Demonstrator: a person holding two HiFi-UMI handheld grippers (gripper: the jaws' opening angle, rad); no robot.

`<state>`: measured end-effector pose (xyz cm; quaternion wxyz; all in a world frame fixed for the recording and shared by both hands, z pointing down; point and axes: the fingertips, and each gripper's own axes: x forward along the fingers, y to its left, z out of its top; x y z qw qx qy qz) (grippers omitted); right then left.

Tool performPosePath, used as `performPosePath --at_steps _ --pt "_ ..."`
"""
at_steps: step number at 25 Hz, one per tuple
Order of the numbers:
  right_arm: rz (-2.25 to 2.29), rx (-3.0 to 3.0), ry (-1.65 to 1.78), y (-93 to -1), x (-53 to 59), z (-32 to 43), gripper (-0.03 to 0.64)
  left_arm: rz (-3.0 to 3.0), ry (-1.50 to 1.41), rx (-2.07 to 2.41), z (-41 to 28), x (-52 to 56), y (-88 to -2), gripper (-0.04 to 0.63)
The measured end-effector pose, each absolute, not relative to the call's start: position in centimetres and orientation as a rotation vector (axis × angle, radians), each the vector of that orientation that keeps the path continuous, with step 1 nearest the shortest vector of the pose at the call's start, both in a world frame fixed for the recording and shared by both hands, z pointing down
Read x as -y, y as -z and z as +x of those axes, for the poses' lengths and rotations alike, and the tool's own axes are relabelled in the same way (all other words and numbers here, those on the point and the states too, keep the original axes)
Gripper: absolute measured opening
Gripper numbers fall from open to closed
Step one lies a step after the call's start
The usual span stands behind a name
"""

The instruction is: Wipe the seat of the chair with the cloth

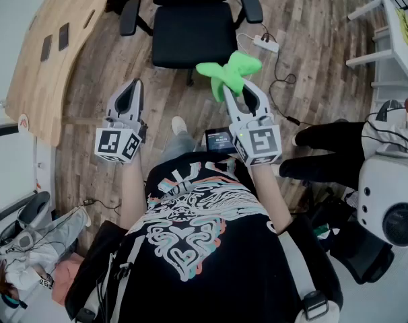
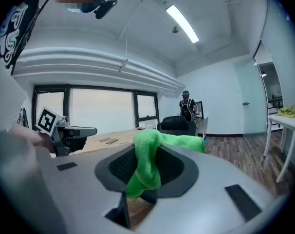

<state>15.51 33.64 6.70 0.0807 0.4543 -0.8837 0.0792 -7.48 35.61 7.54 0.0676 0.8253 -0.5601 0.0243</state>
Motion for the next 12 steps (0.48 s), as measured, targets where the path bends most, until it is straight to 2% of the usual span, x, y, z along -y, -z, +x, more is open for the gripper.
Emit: performPosePath --at_steps 12 --pt "1.346 2.688 -0.234 -7.0 -34.8 17.5 0.104 2.495 -0.065 1.705 -5.7 -36.6 -6.5 -0.002"
